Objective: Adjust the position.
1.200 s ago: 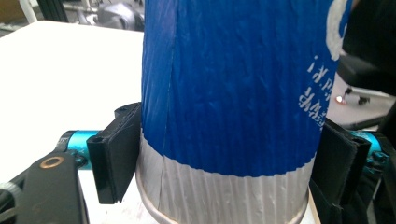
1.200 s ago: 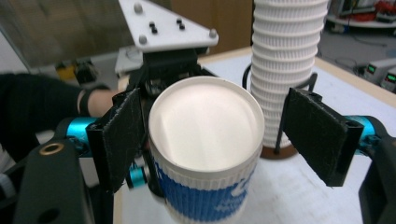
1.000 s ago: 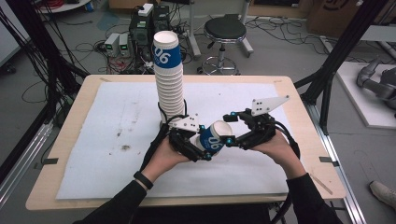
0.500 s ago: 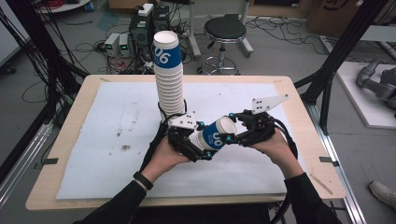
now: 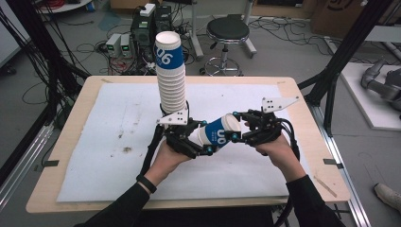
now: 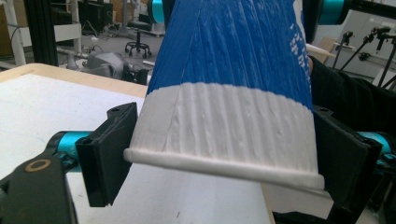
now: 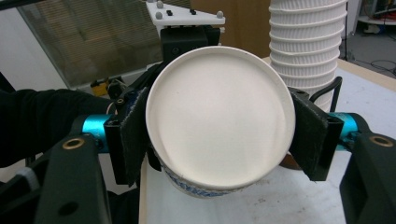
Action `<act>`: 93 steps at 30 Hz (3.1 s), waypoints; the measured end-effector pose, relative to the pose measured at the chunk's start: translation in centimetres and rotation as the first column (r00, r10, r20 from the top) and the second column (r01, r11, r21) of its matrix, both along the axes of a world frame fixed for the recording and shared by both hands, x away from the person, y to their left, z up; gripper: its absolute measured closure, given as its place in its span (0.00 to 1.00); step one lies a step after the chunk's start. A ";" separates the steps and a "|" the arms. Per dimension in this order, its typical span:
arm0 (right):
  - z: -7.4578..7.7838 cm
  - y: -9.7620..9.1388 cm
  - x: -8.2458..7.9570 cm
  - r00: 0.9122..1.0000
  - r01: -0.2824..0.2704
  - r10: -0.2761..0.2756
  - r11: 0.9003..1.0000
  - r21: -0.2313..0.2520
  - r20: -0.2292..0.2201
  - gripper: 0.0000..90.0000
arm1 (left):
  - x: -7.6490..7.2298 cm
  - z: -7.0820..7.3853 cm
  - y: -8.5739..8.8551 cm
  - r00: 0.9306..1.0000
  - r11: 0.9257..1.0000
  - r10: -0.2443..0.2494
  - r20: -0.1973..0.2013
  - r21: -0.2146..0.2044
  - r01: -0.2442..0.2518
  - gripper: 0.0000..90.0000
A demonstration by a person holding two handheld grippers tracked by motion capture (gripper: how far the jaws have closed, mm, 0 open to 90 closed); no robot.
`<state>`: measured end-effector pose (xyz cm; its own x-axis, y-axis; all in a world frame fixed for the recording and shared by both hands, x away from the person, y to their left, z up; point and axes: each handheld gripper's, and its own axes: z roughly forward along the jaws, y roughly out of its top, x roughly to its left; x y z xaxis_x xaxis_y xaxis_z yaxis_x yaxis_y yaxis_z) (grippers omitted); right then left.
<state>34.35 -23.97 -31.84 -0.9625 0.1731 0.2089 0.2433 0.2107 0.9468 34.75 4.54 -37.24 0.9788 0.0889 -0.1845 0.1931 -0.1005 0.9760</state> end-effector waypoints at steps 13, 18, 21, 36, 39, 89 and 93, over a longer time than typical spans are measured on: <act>0.1 0.1 -0.1 1.000 0.024 -0.023 0.997 -0.074 0.016 0.22 | -0.1 1.3 0.3 0.998 0.991 -0.013 0.059 0.130 0.005 0.22; 0.7 0.1 -0.6 0.996 0.033 -0.014 0.979 -0.204 0.092 0.22 | -0.1 1.7 0.4 0.997 0.973 -0.029 0.072 0.230 0.011 0.23; 1.0 0.3 -1.0 0.993 0.038 -0.007 0.964 -0.263 0.115 0.22 | -0.1 1.9 0.1 0.996 0.950 -0.034 0.082 0.311 0.007 0.23; 0.0 0.3 -0.2 0.996 -0.043 0.061 0.969 -0.244 0.065 0.33 | -0.3 2.1 0.4 0.996 0.980 0.000 0.088 0.198 -0.018 0.14; 0.0 -0.2 -0.1 0.997 -0.028 0.041 0.980 -0.197 0.064 0.34 | -0.2 2.0 0.6 0.997 0.988 0.022 0.069 0.151 -0.032 0.11; -0.1 1.2 -1.1 0.985 -0.027 0.089 0.924 -0.380 0.145 0.25 | -0.2 3.3 1.1 0.995 0.950 -0.058 0.077 0.311 0.031 0.23; -0.6 1.9 -1.2 0.984 -0.030 0.103 0.903 -0.429 0.148 0.26 | -0.2 3.2 0.9 0.995 0.945 -0.064 0.075 0.324 0.037 0.23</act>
<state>33.14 -22.06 -32.42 -0.9890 0.1446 -0.0310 0.0645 0.6106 0.7893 34.55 5.40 -34.05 0.9942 0.0801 -0.0716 0.0987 -0.4194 0.9024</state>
